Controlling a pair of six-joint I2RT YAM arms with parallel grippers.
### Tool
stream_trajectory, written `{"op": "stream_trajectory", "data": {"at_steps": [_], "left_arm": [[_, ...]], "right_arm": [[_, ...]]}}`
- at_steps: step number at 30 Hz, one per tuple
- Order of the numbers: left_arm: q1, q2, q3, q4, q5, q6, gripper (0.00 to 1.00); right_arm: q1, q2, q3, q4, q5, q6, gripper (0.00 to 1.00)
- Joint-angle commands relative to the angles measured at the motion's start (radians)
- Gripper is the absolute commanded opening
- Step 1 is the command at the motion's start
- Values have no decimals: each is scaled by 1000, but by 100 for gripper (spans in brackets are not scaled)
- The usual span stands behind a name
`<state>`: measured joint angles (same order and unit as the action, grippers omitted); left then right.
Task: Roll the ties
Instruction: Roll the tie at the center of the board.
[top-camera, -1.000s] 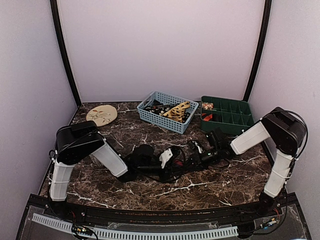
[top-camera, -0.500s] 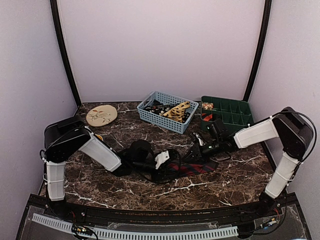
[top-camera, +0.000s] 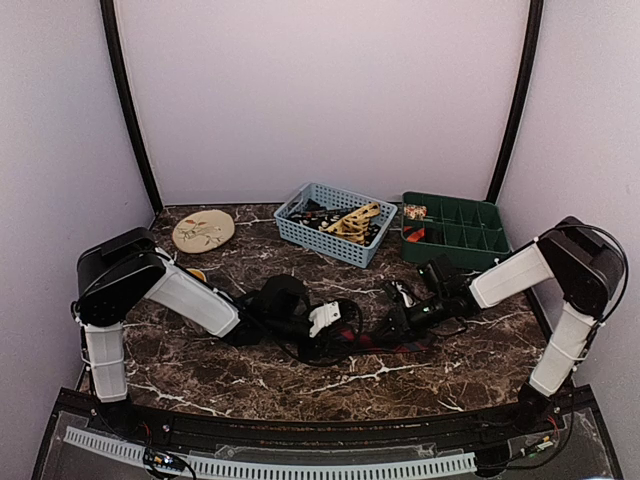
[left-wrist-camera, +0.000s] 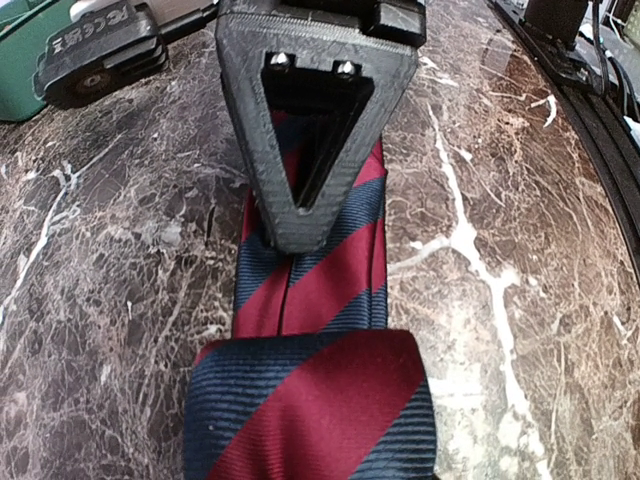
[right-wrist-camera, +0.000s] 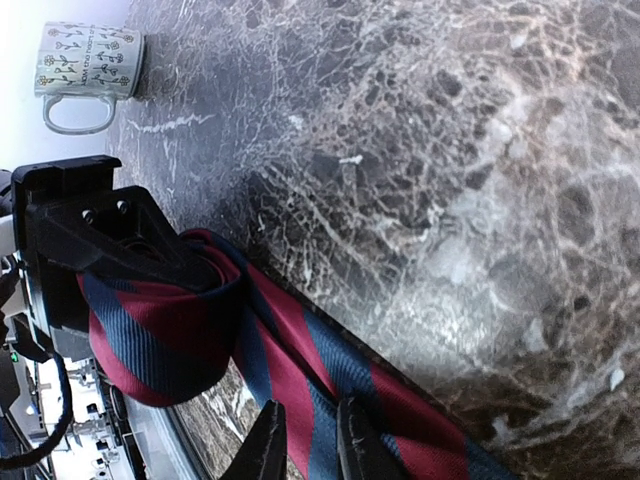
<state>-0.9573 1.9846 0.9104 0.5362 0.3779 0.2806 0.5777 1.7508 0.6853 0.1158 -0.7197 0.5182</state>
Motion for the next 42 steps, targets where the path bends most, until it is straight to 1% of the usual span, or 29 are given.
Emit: {"op": "stream_trajectory", "data": {"at_steps": [1, 4, 6, 7, 9, 13, 18, 22, 26, 28, 31, 33, 36, 39, 42], "left_arm": [[9, -13, -29, -227, -77, 49, 18], [9, -11, -24, -231, -82, 50, 18], [8, -8, -17, -239, -86, 47, 18], [8, -7, -14, -241, -88, 46, 19], [6, -5, -10, -245, -91, 48, 19], [1, 5, -2, -259, -102, 55, 20], [-3, 6, -4, -252, -101, 49, 21], [-3, 8, -1, -254, -102, 48, 21], [-3, 14, 1, -250, -103, 47, 21], [-3, 17, 3, -246, -102, 45, 21], [-3, 18, 6, -246, -101, 41, 22], [-3, 15, 5, -241, -101, 38, 25], [3, -9, -14, -192, -100, 25, 37], [23, -50, -18, -145, -64, 21, 53], [32, -88, -17, -99, -32, 19, 64]], "right_arm": [[-15, -23, -61, -69, 63, 16, 20], [-15, -76, -45, -41, 42, 37, 27], [-15, -110, -28, -12, 13, 68, 36], [-10, -122, -20, 12, -4, 91, 42], [16, -130, 0, 45, -30, 139, 48], [72, -92, 40, 100, -57, 223, 50], [120, -32, 90, 134, -46, 250, 50], [144, 15, 111, 127, -38, 245, 45], [162, 50, 110, 136, -46, 240, 37], [169, 60, 110, 136, -51, 232, 26], [169, 66, 109, 122, -39, 213, 1], [168, 70, 108, 103, -26, 195, 0], [164, 82, 92, 94, -16, 183, 0], [153, 97, 60, 108, -13, 183, 0], [128, 109, 23, 124, -11, 183, 0]]}}
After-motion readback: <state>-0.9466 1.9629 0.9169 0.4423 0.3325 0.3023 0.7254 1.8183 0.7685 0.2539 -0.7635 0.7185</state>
